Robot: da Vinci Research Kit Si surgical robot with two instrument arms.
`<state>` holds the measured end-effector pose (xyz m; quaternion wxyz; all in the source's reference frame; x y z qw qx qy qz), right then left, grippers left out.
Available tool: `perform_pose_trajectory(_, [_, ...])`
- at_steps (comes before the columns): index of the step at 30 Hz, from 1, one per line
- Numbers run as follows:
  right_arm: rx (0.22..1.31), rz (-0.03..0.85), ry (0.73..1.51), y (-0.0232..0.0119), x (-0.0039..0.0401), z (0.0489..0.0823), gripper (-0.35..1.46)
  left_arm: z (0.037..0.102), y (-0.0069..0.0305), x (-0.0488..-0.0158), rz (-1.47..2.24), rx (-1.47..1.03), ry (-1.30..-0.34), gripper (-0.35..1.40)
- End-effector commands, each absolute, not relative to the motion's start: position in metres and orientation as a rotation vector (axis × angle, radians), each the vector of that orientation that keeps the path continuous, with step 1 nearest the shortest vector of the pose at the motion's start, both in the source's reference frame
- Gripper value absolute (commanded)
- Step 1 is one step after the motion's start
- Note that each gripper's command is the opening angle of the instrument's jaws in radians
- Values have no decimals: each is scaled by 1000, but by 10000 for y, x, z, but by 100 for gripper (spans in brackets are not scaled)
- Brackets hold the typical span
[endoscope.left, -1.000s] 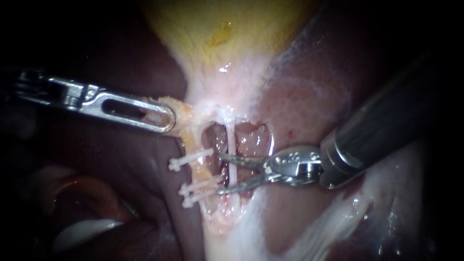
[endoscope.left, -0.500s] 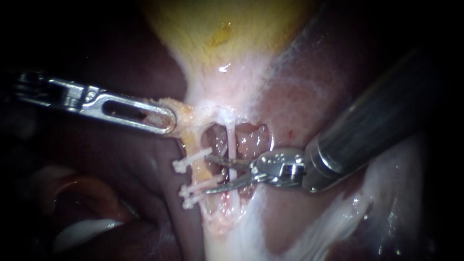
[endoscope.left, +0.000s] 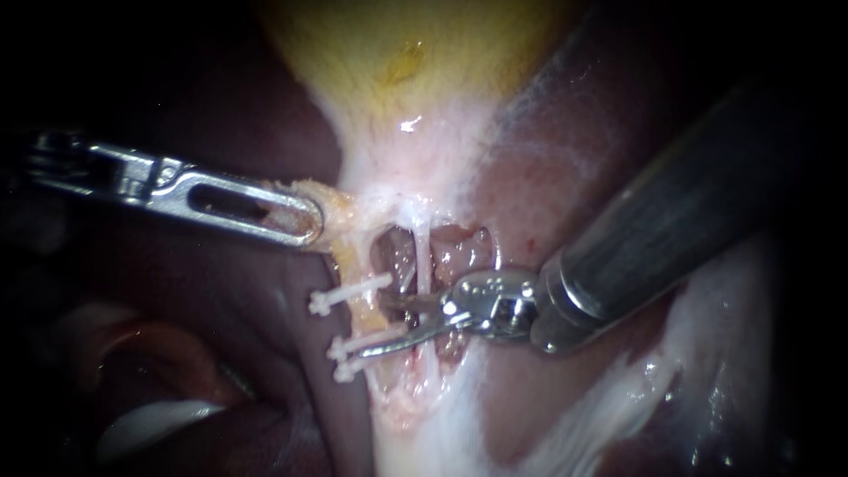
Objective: Go to the cutting position left tube
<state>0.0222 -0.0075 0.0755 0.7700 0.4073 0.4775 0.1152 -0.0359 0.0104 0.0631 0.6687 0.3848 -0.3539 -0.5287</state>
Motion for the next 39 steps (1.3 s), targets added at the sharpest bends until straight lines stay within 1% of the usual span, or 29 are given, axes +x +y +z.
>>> perform_pose_trajectory(1, [892, 250, 1038, -75, 225, 756, 138, 631, 103, -359, -1193, 867, -798, -35])
perform_pose_trajectory(14, [934, 267, 1055, -74, 250, 762, 138, 631, 104, -363, -1193, 869, -797, -35])
perform_pose_trajectory(25, [935, 268, 1059, -81, 270, 766, 138, 630, 104, -365, -1187, 868, -799, -35])
perform_pose_trajectory(39, [937, 270, 1067, -80, 273, 766, 136, 631, 104, -365, -1187, 868, -799, -35])
